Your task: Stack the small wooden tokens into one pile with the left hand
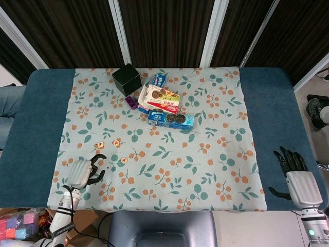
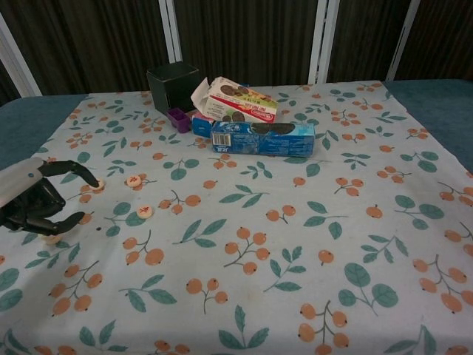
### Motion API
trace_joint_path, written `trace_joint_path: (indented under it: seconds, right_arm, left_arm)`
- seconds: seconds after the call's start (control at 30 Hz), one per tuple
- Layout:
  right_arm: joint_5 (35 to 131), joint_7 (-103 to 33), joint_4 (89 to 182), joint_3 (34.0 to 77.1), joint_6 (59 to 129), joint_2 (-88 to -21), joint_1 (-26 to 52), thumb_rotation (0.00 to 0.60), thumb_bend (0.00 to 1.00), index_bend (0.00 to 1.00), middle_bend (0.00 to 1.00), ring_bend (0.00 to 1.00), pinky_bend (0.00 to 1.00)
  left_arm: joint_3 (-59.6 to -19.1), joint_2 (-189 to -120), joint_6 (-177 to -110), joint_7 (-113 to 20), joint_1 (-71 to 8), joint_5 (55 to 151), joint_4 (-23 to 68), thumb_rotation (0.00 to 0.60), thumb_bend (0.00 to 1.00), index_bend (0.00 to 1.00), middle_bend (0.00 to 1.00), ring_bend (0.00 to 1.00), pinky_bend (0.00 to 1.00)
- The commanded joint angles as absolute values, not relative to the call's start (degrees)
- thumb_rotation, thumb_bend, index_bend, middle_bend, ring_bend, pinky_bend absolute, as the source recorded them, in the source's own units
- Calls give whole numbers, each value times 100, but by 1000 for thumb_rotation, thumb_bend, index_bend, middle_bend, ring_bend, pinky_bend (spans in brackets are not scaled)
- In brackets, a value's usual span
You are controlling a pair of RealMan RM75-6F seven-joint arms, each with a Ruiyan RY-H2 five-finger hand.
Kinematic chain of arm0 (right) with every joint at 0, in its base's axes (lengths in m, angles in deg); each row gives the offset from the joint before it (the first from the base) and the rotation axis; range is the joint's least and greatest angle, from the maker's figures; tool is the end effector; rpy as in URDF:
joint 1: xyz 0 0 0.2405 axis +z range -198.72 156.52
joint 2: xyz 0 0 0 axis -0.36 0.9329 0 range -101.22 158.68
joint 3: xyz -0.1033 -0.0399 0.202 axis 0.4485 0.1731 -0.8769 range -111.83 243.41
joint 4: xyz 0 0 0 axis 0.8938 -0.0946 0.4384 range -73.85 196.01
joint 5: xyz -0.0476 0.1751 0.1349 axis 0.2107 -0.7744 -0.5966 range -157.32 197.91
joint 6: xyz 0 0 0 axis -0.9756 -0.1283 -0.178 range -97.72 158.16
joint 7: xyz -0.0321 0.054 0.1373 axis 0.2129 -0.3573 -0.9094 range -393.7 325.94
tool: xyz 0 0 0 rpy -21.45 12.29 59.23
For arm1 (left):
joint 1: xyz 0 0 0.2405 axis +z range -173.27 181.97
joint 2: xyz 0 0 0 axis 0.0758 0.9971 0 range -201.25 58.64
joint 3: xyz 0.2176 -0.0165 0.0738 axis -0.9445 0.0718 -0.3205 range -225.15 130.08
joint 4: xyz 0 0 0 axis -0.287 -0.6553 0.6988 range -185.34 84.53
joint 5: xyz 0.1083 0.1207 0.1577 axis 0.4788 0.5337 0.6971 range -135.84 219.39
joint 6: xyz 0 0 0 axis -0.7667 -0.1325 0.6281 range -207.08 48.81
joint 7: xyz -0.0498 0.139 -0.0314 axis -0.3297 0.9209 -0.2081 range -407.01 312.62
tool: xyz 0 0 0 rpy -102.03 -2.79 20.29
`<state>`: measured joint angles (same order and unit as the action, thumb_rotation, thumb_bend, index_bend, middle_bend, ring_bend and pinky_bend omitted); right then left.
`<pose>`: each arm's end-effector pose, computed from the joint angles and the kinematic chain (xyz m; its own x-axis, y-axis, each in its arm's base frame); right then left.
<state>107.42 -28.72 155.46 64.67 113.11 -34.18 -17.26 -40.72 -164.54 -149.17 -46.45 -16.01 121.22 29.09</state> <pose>-0.2941 -0.1746 0.1252 0.4660 -0.0771 0.8814 -0.8846 -0.0203 0.4659 -0.2145 0.2613 -0.0263 0.1416 0.1872 0.9721 0.9820 -0.1508 -0.1140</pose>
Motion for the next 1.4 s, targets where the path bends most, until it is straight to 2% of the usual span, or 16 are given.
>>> trace_joint_path:
  seconds: [0.03,0.27,0.47,0.83,1.4]
  right_arm:
    - [10748,-2891,15542,6471,11292,-3409,-1719,600,148,0,0,0,0]
    - [10747,-2946,15535,6463,11301,-3383,-1721,600,148,0,0,0,0]
    - [10742,-2996,15531,6449,11314,-3368,-1723,600,147,0,0,0,0]
    - [10762,-3042,15519,6444,11352,-3360,-1737,600,148,0,0,0,0]
    - [10792,-3088,15506,6444,11386,-3349,-1750,600,148,0,0,0,0]
  left_arm:
    - [-3954,-16755,-14735,-4164,-1835,11980,3014,600,392,346,1000,1000,1000]
    - [-3603,-17560,-14676,-3531,-2119,11467,2431,600,423,332,1000,1000,1000]
    - [-3491,-17815,-14588,-3130,-2268,11189,2128,600,431,353,1000,1000,1000]
    - [-3521,-17866,-14429,-2696,-2394,10919,2117,600,431,377,1000,1000,1000]
    - [-3563,-17982,-14348,-2730,-2486,10839,1884,600,429,396,1000,1000,1000]
